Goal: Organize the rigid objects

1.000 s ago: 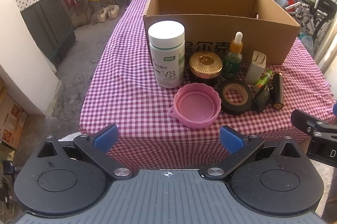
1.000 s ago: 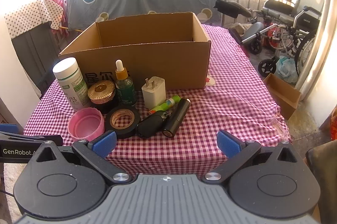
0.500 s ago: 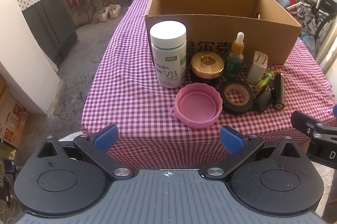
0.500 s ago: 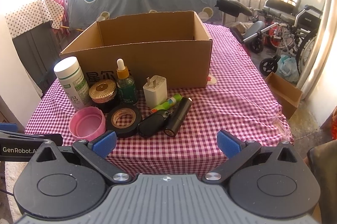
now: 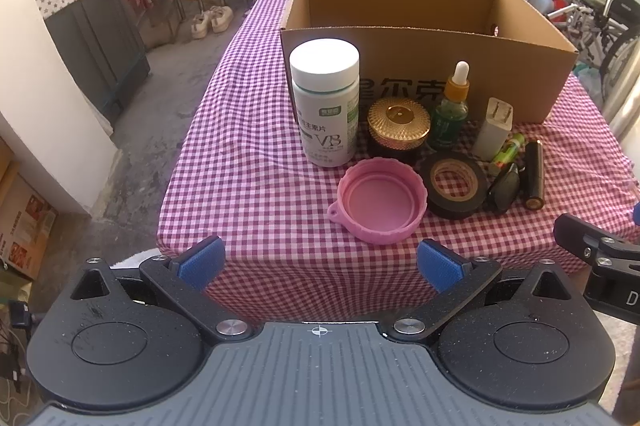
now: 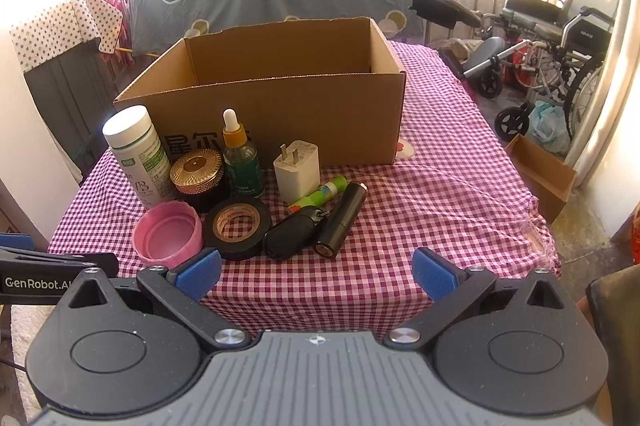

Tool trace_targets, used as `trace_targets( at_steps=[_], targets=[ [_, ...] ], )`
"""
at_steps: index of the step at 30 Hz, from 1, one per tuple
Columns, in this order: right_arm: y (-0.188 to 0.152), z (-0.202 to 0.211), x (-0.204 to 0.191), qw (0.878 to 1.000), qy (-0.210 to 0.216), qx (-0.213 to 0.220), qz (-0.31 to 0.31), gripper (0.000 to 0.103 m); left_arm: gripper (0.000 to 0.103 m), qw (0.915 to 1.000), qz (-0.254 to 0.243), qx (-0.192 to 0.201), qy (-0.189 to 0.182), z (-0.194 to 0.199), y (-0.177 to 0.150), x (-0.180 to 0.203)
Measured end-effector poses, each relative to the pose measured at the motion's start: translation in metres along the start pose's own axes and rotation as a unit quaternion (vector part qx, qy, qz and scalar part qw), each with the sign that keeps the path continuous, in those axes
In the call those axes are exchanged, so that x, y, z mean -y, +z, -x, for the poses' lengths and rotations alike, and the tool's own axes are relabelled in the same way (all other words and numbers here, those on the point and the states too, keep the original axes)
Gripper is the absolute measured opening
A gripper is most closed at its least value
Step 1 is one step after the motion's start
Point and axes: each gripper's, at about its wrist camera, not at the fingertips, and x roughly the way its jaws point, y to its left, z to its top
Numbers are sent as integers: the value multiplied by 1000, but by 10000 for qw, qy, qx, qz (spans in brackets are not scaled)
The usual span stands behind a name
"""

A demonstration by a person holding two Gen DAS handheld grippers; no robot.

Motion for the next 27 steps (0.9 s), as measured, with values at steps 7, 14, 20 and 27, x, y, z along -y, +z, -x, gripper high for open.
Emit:
trace_targets(
  at_steps=[7, 14, 20, 27],
  targets=[
    [0, -1, -1, 10000, 8, -32, 7, 103, 103, 10000, -10, -7, 14, -1, -1, 0],
    [-1, -1, -1, 10000, 8, -30, 18, 103, 103, 10000, 5, -12, 13, -1, -1, -1],
    [-1, -1, -1, 10000, 9, -28, 19, 103, 103, 10000, 4, -10, 9, -1, -1, -2],
    [-1, -1, -1, 10000, 3, -25, 25, 103, 103, 10000, 4, -17, 11, -1, -1, -1]
  ],
)
